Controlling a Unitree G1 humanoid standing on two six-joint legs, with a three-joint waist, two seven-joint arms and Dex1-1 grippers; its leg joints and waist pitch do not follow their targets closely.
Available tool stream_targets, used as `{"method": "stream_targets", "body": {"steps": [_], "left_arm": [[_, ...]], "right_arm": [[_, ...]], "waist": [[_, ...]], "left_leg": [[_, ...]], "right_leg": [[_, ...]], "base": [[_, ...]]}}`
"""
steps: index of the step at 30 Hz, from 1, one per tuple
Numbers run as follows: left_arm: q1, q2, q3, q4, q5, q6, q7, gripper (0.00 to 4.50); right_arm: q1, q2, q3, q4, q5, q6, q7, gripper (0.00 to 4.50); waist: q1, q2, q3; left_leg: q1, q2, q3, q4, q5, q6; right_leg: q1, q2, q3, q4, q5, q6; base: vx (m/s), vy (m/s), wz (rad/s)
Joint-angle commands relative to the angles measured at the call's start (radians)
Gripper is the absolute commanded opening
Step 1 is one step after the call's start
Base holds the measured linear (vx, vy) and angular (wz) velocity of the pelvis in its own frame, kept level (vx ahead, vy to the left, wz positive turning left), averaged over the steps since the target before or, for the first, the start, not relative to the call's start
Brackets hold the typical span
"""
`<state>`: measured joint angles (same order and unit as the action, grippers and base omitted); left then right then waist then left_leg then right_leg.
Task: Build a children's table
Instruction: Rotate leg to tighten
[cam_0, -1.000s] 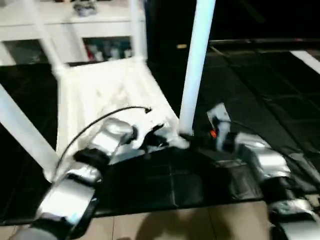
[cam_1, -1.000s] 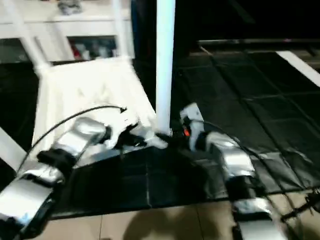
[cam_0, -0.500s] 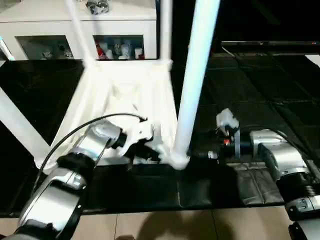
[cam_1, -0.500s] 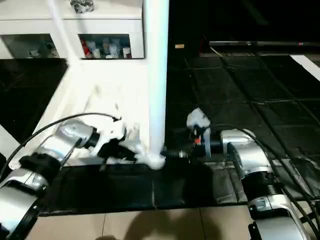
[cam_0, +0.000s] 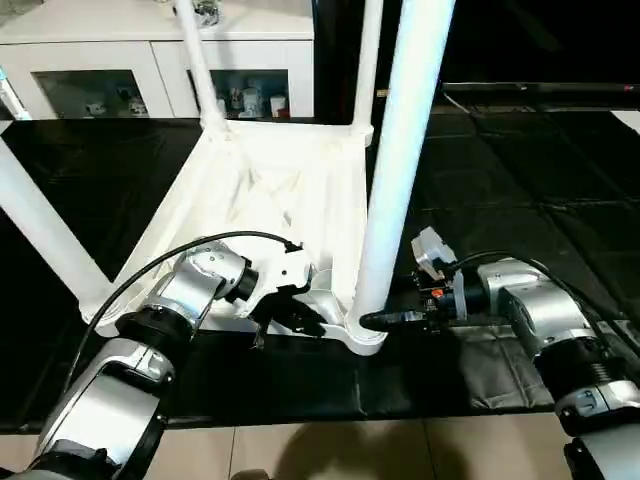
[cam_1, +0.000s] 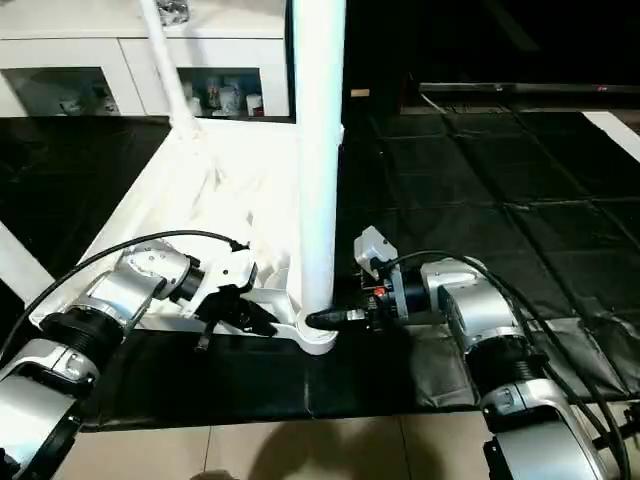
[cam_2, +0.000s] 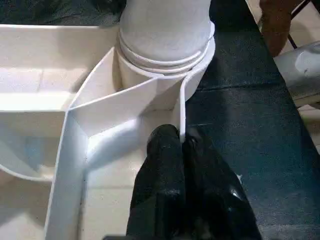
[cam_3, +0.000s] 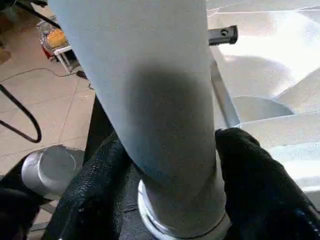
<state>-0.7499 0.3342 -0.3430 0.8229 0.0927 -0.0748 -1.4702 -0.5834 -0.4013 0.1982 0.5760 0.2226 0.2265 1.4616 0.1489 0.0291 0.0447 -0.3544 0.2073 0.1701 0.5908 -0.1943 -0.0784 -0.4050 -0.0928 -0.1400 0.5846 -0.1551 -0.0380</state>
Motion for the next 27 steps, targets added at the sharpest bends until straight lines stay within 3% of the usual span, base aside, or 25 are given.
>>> {"method": "stream_targets", "body": {"steps": [1,4,11,14,19,20,21,22,23,24,27], "left_arm": [[-0.012,-0.007,-0.014,-0.033,-0.012,-0.023,-0.03,0.0],[-0.016,-0.011,-0.01,-0.023,-0.008,-0.017,-0.01,0.0],[-0.03,-0.038,0.019,-0.003,-0.017,0.056,0.058,0.0],[-0.052,-0.077,0.045,0.015,-0.024,0.118,0.144,0.0],[-0.082,-0.123,0.07,0.037,-0.023,0.18,0.254,0.0],[-0.082,-0.123,0.07,0.037,-0.023,0.18,0.254,0.0],[-0.13,-0.201,0.114,0.078,-0.029,0.258,0.431,0.0],[-0.152,-0.238,0.138,0.096,-0.033,0.283,0.524,0.0],[-0.152,-0.238,0.138,0.096,-0.033,0.283,0.524,0.0],[-0.165,-0.262,0.151,0.104,-0.037,0.298,0.574,0.0],[-0.177,-0.295,0.165,0.105,-0.041,0.315,0.639,0.0]], "right_arm": [[-0.022,0.001,0.005,0.004,-0.004,-0.002,0.012,2.43],[-0.021,0.004,0.007,0.006,-0.003,-0.004,0.016,2.13],[0.005,0.024,-0.004,-0.035,0.02,0.039,-0.022,2.04],[0.022,0.062,-0.013,-0.049,-0.004,0.075,-0.151,2.04],[0.026,0.12,-0.026,-0.047,-0.041,0.095,-0.316,2.04],[0.026,0.12,-0.026,-0.047,-0.041,0.095,-0.316,2.04],[0.005,0.22,-0.053,-0.025,-0.079,0.163,-0.554,2.04],[-0.013,0.267,-0.067,-0.008,-0.093,0.181,-0.655,2.04],[-0.013,0.267,-0.067,-0.008,-0.093,0.181,-0.655,2.03],[-0.028,0.299,-0.081,0.006,-0.099,0.193,-0.726,2.02],[-0.056,0.345,-0.1,0.038,-0.108,0.175,-0.818,2.02]], "waist": [[-0.006,-0.012,-0.075],[-0.007,-0.013,-0.075],[-0.006,-0.013,-0.073],[-0.008,-0.012,-0.071],[-0.025,-0.016,-0.066],[-0.031,-0.019,-0.067],[-0.042,-0.017,-0.065],[-0.046,-0.017,-0.066],[-0.058,-0.017,-0.065],[-0.062,-0.02,-0.066],[-0.07,-0.019,-0.068]], "left_leg": [[0.003,0.034,-0.001,-0.06,-0.114,0.082],[0.003,0.033,0.0,-0.059,-0.113,0.084],[0.003,0.031,0.0,-0.059,-0.123,0.078],[0.002,0.029,-0.001,-0.061,-0.127,0.07],[0.002,0.021,0.0,-0.062,-0.142,0.045],[0.0,0.019,-0.002,-0.063,-0.143,0.042],[-0.003,0.016,0.0,-0.061,-0.137,0.041],[-0.001,0.016,-0.002,-0.061,-0.138,0.035],[0.0,0.012,-0.003,-0.06,-0.14,0.02],[-0.003,0.006,-0.003,-0.06,-0.142,0.026],[-0.003,0.005,0.0,-0.058,-0.13,0.051]], "right_leg": [[0.064,-0.069,0.062,-0.057,-0.24,-0.169],[0.063,-0.07,0.062,-0.058,-0.245,-0.168],[0.063,-0.07,0.062,-0.063,-0.275,-0.158],[0.064,-0.068,0.061,-0.067,-0.311,-0.14],[0.062,-0.065,0.06,-0.076,-0.38,-0.11],[0.067,-0.067,0.058,-0.078,-0.394,-0.104],[0.064,-0.063,0.059,-0.078,-0.39,-0.103],[0.064,-0.064,0.059,-0.078,-0.396,-0.102],[0.061,-0.062,0.057,-0.079,-0.416,-0.098],[0.067,-0.062,0.052,-0.086,-0.44,-0.085],[0.064,-0.06,0.056,-0.087,-0.405,-0.093]], "base": [[0.0,0.0,0.0],[0.0,0.0,0.0],[0.0,0.0,0.0],[0.0,0.0,0.0],[0.0,0.0,0.0],[0.0,0.0,0.0],[0.0,0.0,0.0],[0.0,0.0,0.0],[0.0,0.0,0.0],[0.0,0.0,0.0],[0.0,0.0,0.0]]}}
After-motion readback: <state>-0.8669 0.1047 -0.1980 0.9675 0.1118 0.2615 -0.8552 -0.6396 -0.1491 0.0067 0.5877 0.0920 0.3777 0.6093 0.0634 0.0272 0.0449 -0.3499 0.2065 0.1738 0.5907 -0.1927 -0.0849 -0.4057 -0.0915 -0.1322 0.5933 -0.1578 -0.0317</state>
